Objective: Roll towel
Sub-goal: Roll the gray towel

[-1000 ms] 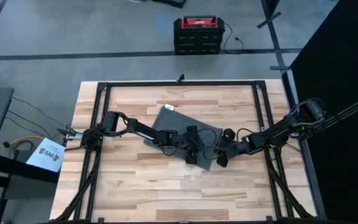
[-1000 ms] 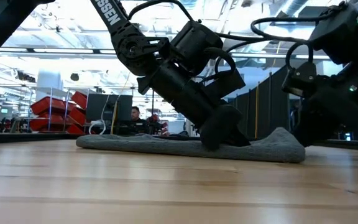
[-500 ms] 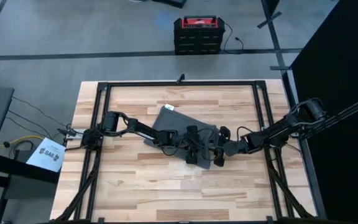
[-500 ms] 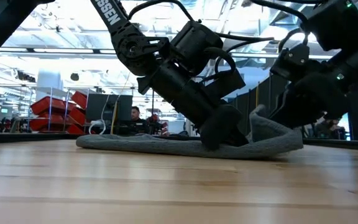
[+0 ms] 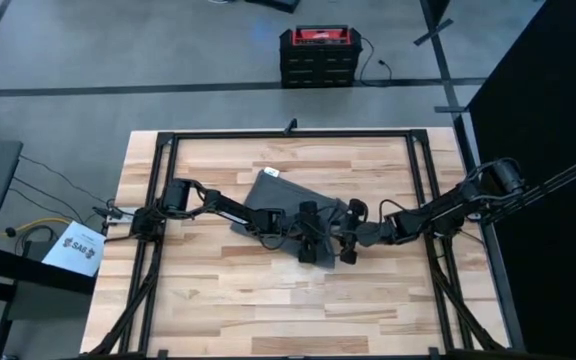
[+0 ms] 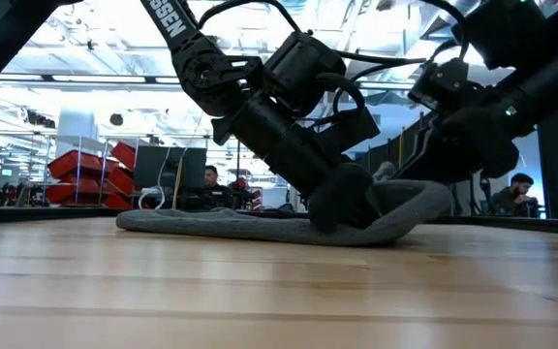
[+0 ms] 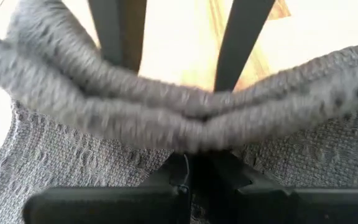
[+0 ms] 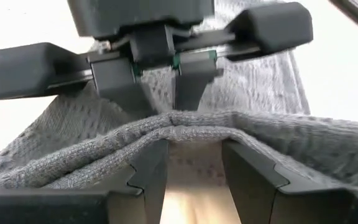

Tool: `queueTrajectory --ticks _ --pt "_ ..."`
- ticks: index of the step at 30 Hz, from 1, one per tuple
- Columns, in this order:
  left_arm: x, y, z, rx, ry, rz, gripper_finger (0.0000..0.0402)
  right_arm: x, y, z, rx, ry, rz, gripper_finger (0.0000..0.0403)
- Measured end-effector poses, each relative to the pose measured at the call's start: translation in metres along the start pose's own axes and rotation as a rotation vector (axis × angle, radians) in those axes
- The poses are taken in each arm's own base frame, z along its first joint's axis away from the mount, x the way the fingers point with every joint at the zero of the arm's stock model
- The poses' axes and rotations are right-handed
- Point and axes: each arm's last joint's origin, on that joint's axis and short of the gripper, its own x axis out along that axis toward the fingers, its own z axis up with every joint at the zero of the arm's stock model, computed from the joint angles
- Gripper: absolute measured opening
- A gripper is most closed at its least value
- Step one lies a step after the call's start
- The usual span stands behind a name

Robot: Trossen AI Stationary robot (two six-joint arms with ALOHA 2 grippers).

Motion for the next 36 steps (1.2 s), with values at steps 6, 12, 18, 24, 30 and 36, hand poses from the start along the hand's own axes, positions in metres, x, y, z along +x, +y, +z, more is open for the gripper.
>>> queueTrajectory --ticks 6,12,18,24,30,36 --pt "-0.002 0.000 0.002 0.001 0.002 -0.001 0.0015 0.004 -0.009 -0.002 -0.001 0.042 -0.037 0.0140" --pt "-0.009 0.002 0.007 0.005 0.005 -0.002 0.0015 0.007 -0.017 -0.002 0.017 0.051 -0.067 0.0140" --pt "-0.019 0.006 0.017 0.002 -0.014 0.001 0.0015 0.010 -0.023 -0.001 0.010 0.053 -0.080 0.0140" --pt "-0.022 0.006 0.018 0.004 -0.001 -0.001 0.0015 0.012 -0.027 0.000 -0.008 0.049 -0.063 0.0140" --pt "-0.031 0.008 0.016 0.003 0.104 -0.001 0.0015 0.015 -0.033 0.004 -0.038 0.025 -0.036 0.0140" --pt "-0.058 0.014 0.026 -0.052 0.185 0.026 0.0015 0.017 -0.039 0.008 -0.074 -0.013 0.013 0.0140"
